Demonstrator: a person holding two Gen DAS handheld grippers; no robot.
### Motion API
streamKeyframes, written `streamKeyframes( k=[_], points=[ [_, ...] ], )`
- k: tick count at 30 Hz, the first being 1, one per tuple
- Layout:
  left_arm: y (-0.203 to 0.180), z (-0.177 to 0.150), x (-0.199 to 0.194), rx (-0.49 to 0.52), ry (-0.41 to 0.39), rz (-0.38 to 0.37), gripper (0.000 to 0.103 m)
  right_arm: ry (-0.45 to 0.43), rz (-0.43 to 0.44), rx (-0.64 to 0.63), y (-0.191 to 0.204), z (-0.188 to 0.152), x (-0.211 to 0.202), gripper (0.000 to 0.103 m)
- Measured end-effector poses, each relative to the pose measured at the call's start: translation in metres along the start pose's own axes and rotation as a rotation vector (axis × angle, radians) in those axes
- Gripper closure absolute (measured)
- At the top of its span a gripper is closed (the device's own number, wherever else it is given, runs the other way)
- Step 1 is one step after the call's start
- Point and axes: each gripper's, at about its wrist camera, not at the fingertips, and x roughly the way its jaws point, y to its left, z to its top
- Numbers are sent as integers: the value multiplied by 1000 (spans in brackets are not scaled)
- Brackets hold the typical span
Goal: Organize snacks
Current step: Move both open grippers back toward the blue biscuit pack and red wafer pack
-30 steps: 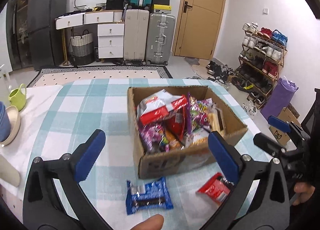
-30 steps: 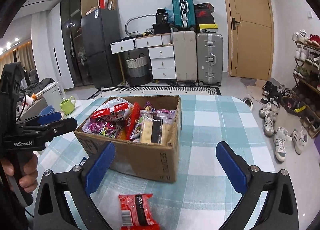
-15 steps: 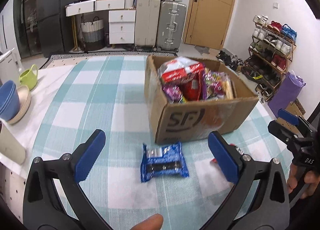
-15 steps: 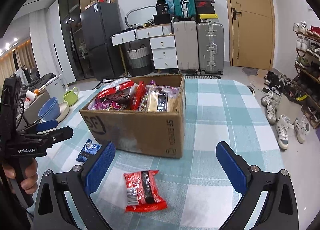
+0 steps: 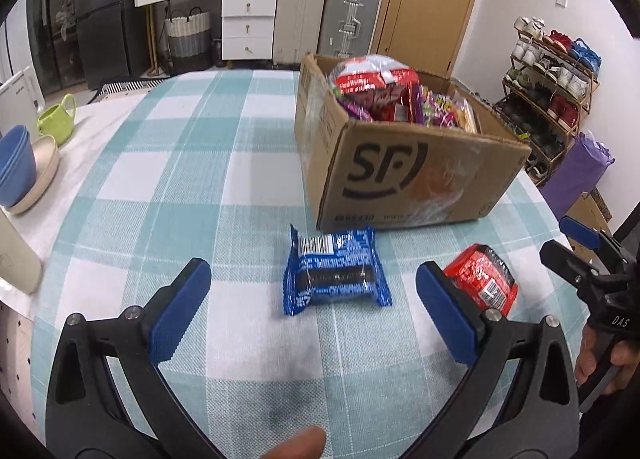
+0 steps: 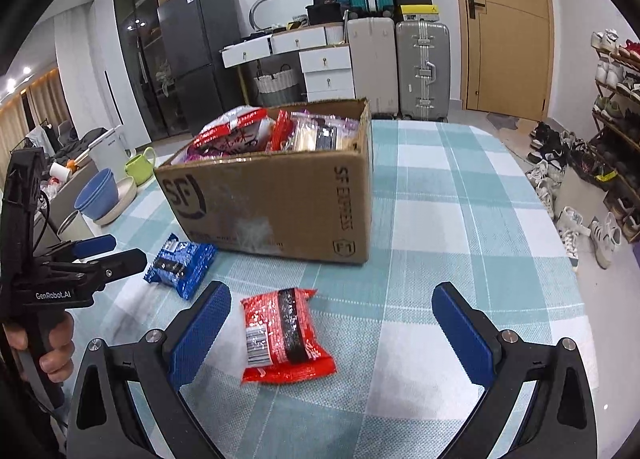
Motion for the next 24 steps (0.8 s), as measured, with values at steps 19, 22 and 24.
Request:
streamKeyframes(
  k=[19,22,24],
  points=[
    [-15,-11,45,33,78,13,1,94,13,-33,5,-13,30,1],
    [-15,-12,50,33,84,14,1,109,16,-40,6,-14,35,1],
    [-14,-12,53,31,89,15,1,121,14,-44,7,-16,37,1]
  ],
)
